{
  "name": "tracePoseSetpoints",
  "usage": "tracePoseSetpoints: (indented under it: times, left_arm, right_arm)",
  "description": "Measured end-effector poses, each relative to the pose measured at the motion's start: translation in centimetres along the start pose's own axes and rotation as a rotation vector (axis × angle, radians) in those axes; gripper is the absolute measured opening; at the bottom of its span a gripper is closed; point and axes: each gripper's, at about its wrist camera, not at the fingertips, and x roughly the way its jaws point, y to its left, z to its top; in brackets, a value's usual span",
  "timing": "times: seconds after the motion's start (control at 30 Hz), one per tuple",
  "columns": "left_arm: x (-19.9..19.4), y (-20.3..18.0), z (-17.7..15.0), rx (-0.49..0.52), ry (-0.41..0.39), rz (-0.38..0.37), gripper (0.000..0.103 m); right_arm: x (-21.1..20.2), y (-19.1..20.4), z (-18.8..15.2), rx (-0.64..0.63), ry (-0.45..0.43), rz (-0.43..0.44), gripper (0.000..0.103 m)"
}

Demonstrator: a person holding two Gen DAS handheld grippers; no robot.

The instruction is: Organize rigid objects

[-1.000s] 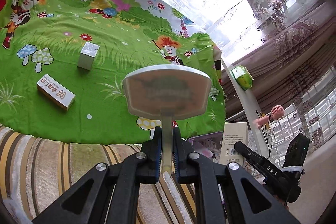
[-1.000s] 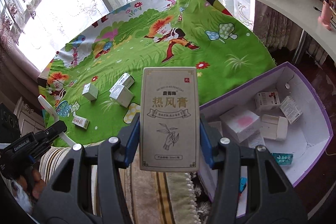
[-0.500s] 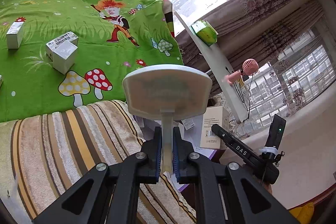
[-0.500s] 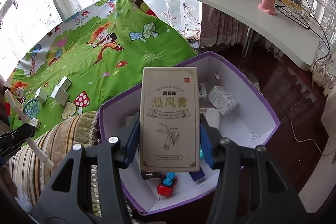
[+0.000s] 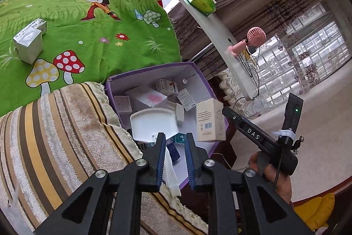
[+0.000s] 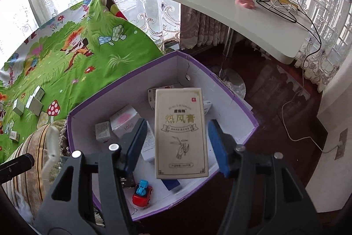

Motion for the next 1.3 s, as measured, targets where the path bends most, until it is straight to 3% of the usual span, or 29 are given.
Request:
tracePoseSetpoints:
  times: [0.07, 0.3, 0.67, 1.0, 1.3]
  left_arm:
    - [-0.3, 0.2, 0.0, -0.008, -0.009, 0.002, 0.028]
    - [-1.6, 1.1, 0.4, -0.014, -0.058, 0.048, 0.03]
    - [-5.6, 3.9, 1.3, -0.029, -0.18, 0.168, 0.048]
    - [-11.3, 9.8, 1.2, -0.096, -0.255, 0.302, 0.066]
    - [-15.6, 15.6, 0.8, -0.15, -0.26, 0.432, 0.078]
  right_arm:
    - [0.0, 0.1, 0.0, -0.003, 0.0, -0.001, 0.073]
    - [-0.1, 0.9, -0.1, -0.011, 0.002, 0.03, 0.075]
    - [-0.4, 3.3, -0.1, -0.057, 0.009, 0.069, 0.077]
    - [-0.7, 7.0, -0.4, -0.118, 0.021, 0.134, 0.08]
    - [0.2, 11.5, -0.6, -0.188, 0.048, 0.192, 0.083]
